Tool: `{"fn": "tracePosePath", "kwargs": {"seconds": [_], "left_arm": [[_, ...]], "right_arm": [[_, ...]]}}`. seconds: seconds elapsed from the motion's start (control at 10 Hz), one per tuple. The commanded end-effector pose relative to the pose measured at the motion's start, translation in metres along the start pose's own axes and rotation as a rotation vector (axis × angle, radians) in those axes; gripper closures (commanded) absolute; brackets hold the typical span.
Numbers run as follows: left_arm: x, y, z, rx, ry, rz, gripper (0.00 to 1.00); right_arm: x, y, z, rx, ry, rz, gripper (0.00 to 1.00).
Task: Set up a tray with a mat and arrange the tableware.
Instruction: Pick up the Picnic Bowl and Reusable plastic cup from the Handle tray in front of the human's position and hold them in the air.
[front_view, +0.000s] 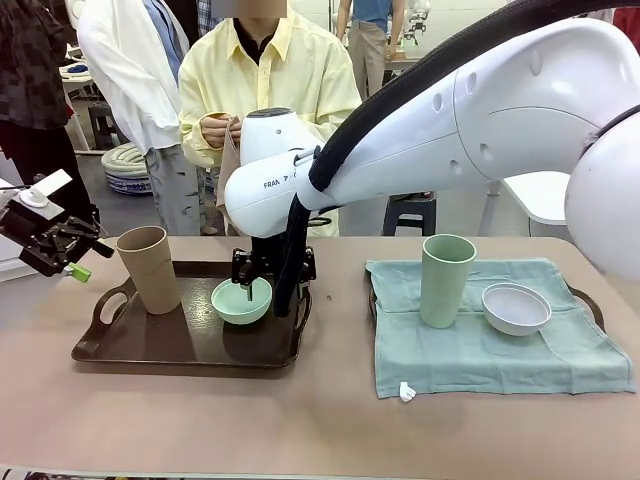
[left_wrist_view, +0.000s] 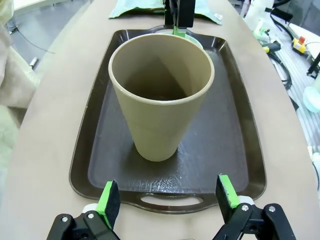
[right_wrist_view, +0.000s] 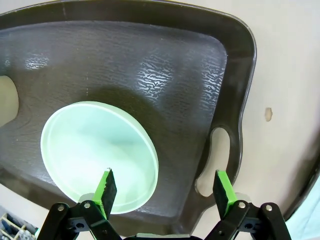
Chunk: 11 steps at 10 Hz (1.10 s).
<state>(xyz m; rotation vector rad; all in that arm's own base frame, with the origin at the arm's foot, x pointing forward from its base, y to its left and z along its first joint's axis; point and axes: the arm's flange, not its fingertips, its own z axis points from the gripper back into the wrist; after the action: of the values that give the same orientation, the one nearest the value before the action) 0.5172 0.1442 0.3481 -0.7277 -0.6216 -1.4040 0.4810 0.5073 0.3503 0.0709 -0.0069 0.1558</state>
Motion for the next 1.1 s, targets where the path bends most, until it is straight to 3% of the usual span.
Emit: {"fn": "tracePosePath", "kwargs": {"seconds": [0.0, 0.3, 0.5, 0.8, 1.0], "left_arm": [[-0.001, 0.000, 0.001, -0.006, 0.011, -0.012, 0.00], [0.016, -0.010, -0.006, 0.050, -0.010, -0.022, 0.00], [-0.007, -0.005, -0.006, 0.067, -0.023, -0.006, 0.00], [0.023, 0.010, -0.047, 0.112, -0.054, 0.007, 0.00], [0.021, 0.010, -0.055, 0.101, -0.091, 0.020, 0.00]], "right_arm": [[0.000, 0.000, 0.000, 0.000, 0.000, 0.000, 0.00], [-0.001, -0.002, 0.008, -0.007, -0.008, 0.013, 0.00], [-0.002, -0.008, 0.010, 0.000, -0.007, 0.006, 0.00], [-0.001, -0.008, 0.005, 0.004, 0.003, 0.012, 0.00], [-0.001, -0.007, 0.005, 0.004, 0.008, 0.014, 0.00]]}}
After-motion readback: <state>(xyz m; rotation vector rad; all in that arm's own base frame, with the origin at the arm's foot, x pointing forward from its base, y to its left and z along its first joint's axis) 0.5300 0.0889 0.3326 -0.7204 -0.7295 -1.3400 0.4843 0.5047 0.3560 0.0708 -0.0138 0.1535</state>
